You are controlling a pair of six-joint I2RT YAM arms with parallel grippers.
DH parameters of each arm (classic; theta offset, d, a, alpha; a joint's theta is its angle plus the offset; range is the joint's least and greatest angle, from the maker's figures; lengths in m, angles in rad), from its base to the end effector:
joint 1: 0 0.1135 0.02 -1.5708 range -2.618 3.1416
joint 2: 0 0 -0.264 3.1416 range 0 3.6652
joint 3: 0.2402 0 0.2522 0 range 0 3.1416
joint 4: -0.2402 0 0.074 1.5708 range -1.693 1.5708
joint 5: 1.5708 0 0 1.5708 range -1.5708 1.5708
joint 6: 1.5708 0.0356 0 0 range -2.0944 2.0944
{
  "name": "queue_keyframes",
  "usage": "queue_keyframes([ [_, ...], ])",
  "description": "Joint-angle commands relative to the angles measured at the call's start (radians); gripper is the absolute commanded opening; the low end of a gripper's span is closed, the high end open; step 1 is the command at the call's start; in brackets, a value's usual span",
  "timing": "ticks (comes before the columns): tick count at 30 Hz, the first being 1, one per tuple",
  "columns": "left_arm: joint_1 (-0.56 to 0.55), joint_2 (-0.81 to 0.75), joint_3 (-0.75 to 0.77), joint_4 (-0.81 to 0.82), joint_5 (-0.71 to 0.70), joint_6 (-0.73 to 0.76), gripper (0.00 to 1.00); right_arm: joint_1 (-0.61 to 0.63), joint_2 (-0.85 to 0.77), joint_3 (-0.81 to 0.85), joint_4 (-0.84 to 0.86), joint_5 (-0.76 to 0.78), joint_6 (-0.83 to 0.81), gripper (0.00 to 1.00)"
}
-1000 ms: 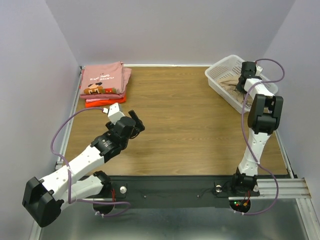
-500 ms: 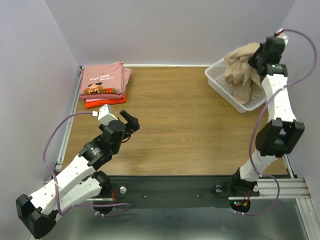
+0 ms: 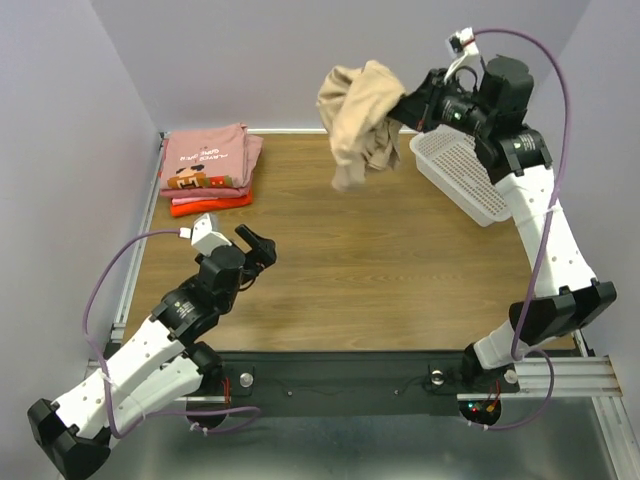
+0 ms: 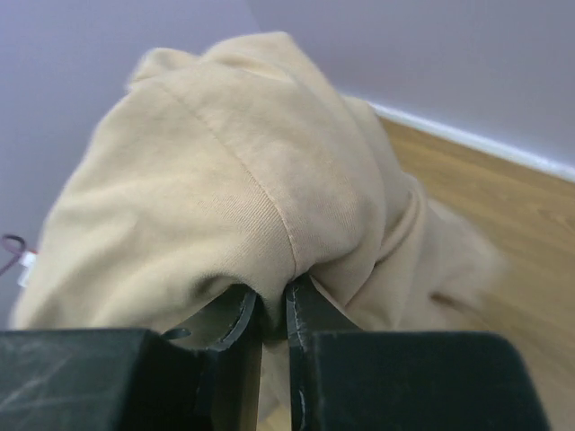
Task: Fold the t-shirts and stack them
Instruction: Move the tshirt to the center of the board
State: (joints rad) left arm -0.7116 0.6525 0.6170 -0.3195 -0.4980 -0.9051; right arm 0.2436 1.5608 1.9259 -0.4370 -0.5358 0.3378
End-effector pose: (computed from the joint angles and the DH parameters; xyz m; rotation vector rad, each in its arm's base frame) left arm 0.1292 -0.0889 0.2885 -0.5182 1.8589 -0.6224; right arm 0.3150 0.0970 0.5135 -0.3442 1.6724 0.8763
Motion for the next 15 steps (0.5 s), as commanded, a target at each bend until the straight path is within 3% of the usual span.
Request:
queue_keyframes([
  [1,0.003,-0.037,-0.005,-0.048,-0.039,-0.049,0.98,-0.027,-0.071,-0.183,0.020,-0.017,-0.066,0.16],
  [2,0.003,-0.039,0.000,-0.064,-0.053,-0.060,0.99,-0.029,-0.135,-0.253,0.018,0.087,-0.062,0.18],
  [3,0.003,-0.045,0.000,-0.078,-0.060,-0.069,0.98,-0.030,-0.165,-0.377,0.020,0.358,-0.048,0.25],
  [4,0.003,-0.050,0.003,-0.104,-0.073,-0.089,0.98,-0.030,-0.192,-0.449,0.020,0.501,0.008,0.60],
  [6,0.003,-0.057,0.006,-0.121,-0.083,-0.098,0.98,-0.035,-0.244,-0.613,0.018,0.781,0.079,0.87],
  [7,0.003,-0.059,0.006,-0.131,-0.086,-0.103,0.98,-0.035,-0.251,-0.652,0.017,0.819,0.089,1.00],
  [15,0.003,-0.001,-0.028,-0.142,-0.063,-0.147,0.98,-0.035,-0.275,-0.823,-0.026,0.781,0.156,1.00],
])
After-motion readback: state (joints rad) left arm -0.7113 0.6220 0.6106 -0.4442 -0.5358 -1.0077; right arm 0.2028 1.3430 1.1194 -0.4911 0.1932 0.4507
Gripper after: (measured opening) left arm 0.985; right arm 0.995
